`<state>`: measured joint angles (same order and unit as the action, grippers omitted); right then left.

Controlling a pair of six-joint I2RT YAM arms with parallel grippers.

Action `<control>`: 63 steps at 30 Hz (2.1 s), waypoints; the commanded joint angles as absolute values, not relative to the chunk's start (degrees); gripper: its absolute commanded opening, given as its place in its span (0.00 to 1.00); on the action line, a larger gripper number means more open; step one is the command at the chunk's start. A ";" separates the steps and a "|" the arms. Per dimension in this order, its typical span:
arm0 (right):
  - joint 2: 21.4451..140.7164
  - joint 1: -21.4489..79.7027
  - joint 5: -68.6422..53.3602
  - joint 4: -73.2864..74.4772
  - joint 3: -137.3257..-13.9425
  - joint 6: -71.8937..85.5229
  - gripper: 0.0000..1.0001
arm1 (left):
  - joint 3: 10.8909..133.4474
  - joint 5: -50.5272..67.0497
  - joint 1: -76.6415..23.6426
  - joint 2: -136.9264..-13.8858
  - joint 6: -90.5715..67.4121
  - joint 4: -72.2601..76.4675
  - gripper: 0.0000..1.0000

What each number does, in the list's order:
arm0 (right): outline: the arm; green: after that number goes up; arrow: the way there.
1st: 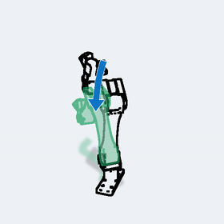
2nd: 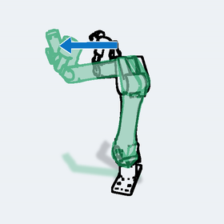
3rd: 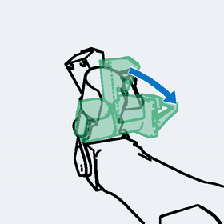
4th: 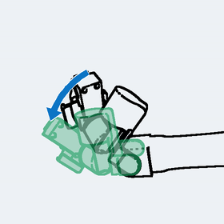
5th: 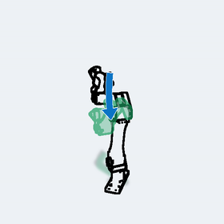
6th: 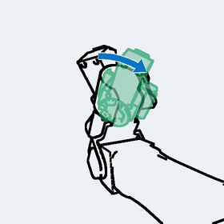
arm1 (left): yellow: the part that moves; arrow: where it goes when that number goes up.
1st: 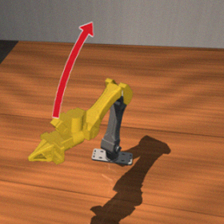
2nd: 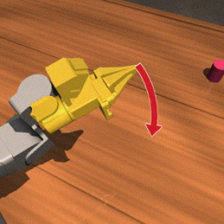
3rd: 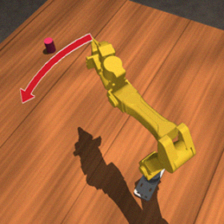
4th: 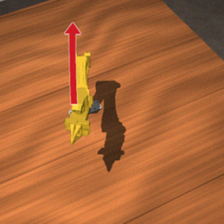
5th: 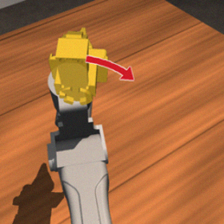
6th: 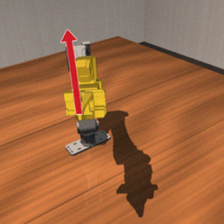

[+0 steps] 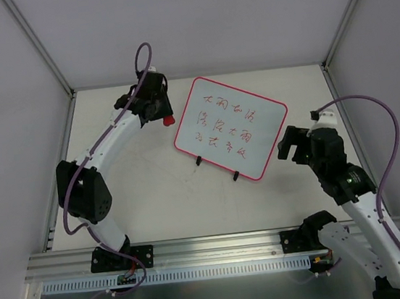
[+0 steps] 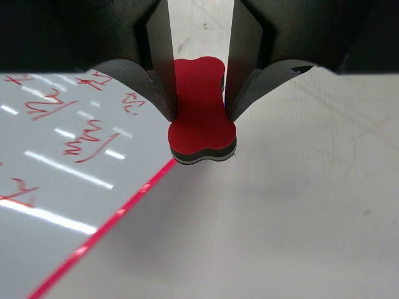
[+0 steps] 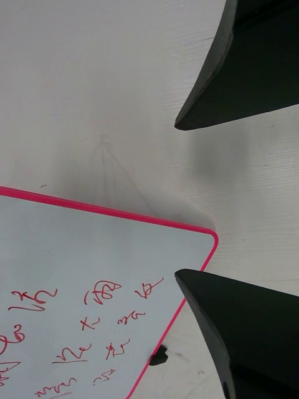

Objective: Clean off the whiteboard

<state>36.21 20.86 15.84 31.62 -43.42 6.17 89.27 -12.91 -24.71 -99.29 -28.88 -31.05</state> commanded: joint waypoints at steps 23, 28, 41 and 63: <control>71.10 -13.01 -41.74 7.03 -57.82 -9.75 0.86 | 107.32 18.02 -27.33 -111.71 4.83 -14.50 0.00; 76.72 -13.10 -44.12 5.71 -59.32 -11.25 0.78 | 106.61 16.61 -27.60 -112.06 6.24 -14.33 0.00; 83.84 -13.36 -51.15 0.62 -60.38 -10.72 0.43 | 107.75 14.59 -28.12 -114.78 9.49 -12.13 0.00; 88.33 -14.85 -63.10 -1.49 -59.77 -12.22 0.00 | 105.91 11.34 -29.09 -116.02 10.90 -9.06 0.00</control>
